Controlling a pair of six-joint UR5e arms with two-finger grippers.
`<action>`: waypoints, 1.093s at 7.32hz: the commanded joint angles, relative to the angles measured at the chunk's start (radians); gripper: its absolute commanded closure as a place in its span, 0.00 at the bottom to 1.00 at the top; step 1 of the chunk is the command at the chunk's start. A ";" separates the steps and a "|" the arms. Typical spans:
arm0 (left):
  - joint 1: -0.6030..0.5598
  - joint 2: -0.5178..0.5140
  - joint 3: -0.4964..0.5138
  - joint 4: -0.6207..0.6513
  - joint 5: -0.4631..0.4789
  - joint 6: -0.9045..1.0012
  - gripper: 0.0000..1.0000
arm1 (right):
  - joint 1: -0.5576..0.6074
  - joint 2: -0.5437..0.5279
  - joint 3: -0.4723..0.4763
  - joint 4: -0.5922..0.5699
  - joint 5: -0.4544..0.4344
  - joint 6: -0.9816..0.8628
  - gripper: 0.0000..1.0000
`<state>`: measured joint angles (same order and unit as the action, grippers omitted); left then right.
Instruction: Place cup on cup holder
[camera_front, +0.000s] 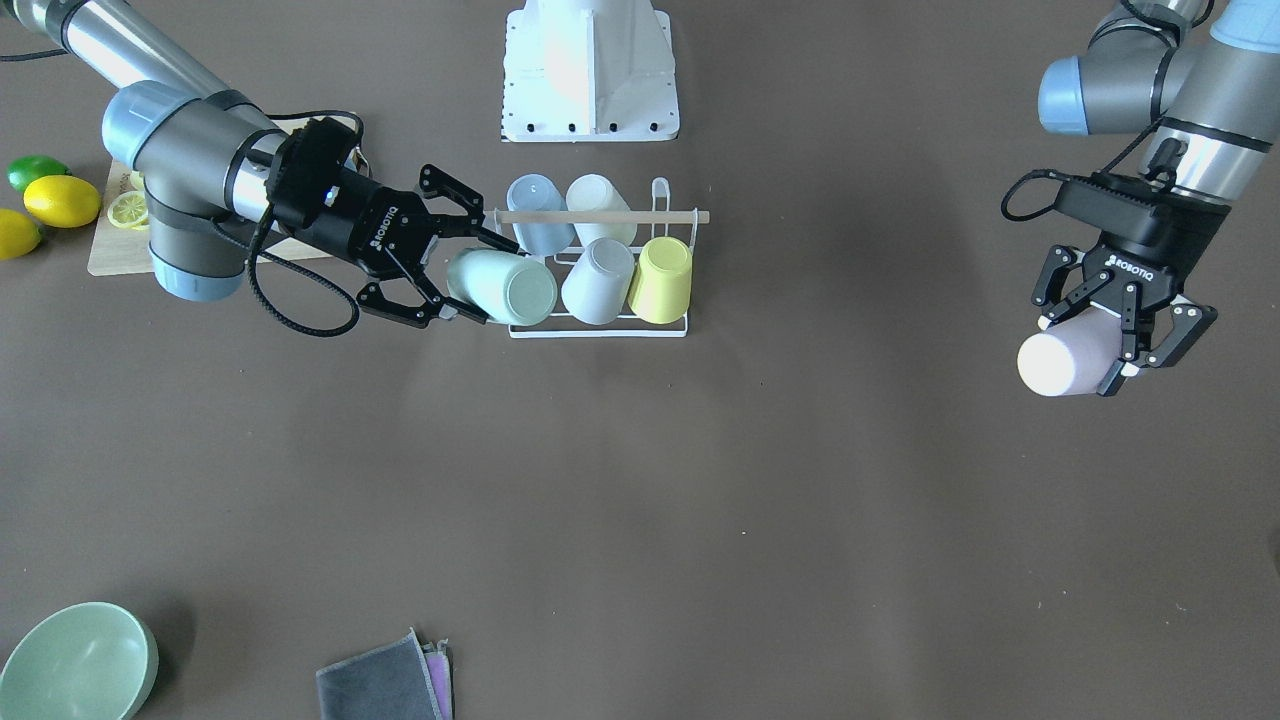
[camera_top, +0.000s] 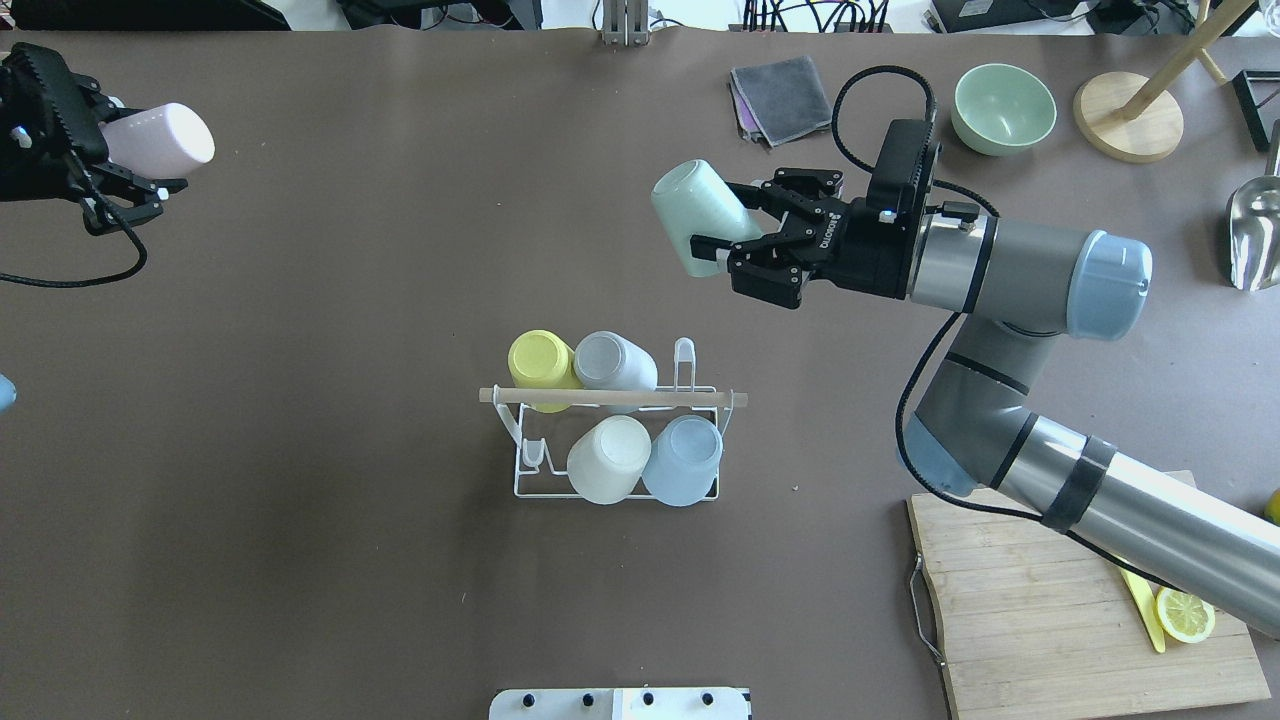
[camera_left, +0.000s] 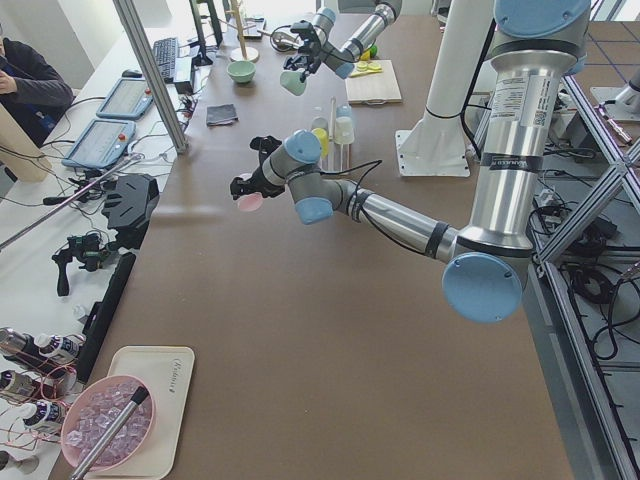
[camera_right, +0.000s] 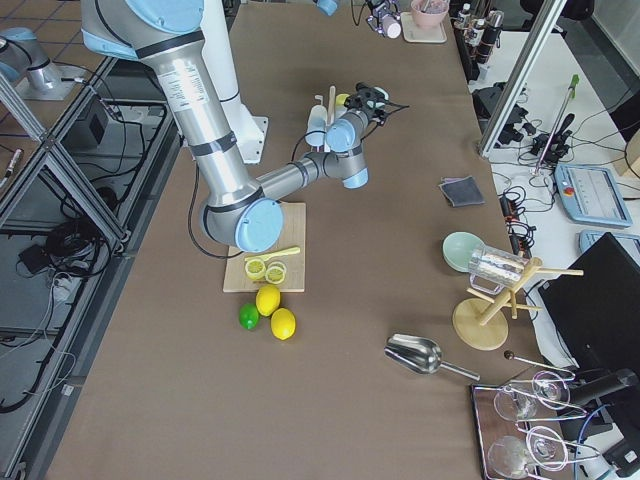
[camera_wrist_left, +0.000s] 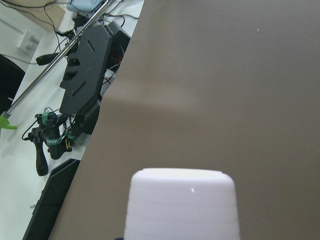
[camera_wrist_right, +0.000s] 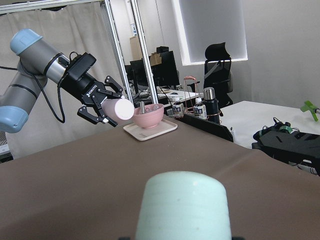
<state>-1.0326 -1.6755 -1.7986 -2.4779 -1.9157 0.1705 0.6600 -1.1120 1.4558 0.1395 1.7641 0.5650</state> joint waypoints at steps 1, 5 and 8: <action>0.015 0.005 -0.010 -0.232 -0.129 -0.211 1.00 | -0.052 -0.008 0.012 0.017 -0.090 -0.114 0.96; 0.285 -0.018 -0.012 -0.699 -0.125 -0.520 1.00 | -0.137 -0.040 0.002 0.079 -0.230 -0.221 0.96; 0.486 -0.038 -0.002 -0.860 0.059 -0.551 1.00 | -0.192 -0.040 -0.009 0.083 -0.296 -0.264 0.96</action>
<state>-0.6104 -1.7002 -1.8057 -3.2958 -1.9209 -0.3741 0.4897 -1.1515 1.4556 0.2203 1.4877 0.3172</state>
